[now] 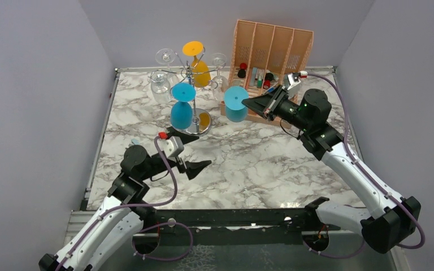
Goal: Place the wine glass upside down on the wine glass rack
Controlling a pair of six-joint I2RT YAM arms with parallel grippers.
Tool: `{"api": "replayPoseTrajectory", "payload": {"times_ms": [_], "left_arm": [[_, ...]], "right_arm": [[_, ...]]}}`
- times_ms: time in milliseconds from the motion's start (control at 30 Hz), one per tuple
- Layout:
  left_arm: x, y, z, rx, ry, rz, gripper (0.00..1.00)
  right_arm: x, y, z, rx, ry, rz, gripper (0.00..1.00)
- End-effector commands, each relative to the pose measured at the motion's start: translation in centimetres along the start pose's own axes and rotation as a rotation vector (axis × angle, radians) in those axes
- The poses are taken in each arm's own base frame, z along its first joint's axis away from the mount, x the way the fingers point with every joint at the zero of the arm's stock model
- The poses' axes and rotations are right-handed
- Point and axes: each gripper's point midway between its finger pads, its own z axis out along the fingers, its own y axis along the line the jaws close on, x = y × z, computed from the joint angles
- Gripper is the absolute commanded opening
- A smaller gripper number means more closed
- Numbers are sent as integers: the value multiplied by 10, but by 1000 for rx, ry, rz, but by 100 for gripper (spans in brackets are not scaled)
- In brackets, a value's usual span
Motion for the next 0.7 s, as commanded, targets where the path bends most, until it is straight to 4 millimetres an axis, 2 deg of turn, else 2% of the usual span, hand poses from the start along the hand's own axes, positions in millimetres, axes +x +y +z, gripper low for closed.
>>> {"api": "replayPoseTrajectory", "payload": {"times_ms": [0, 100, 267, 400, 667], "left_arm": [[-1, -2, -12, -13, -76, 167, 99], [-2, -5, -18, -8, -99, 230, 99], [-5, -4, -23, -18, -113, 327, 99], [-3, -6, -25, -13, -109, 332, 99], [-6, -8, -27, -20, -128, 327, 99]], "right_arm": [[-34, 27, 11, -54, -132, -2, 1], [-43, 22, 15, -11, -169, -5, 1], [-44, 18, 19, 39, -156, 70, 1], [-40, 11, 26, 57, -133, 128, 1], [-43, 9, 44, 54, -110, 153, 1]]}}
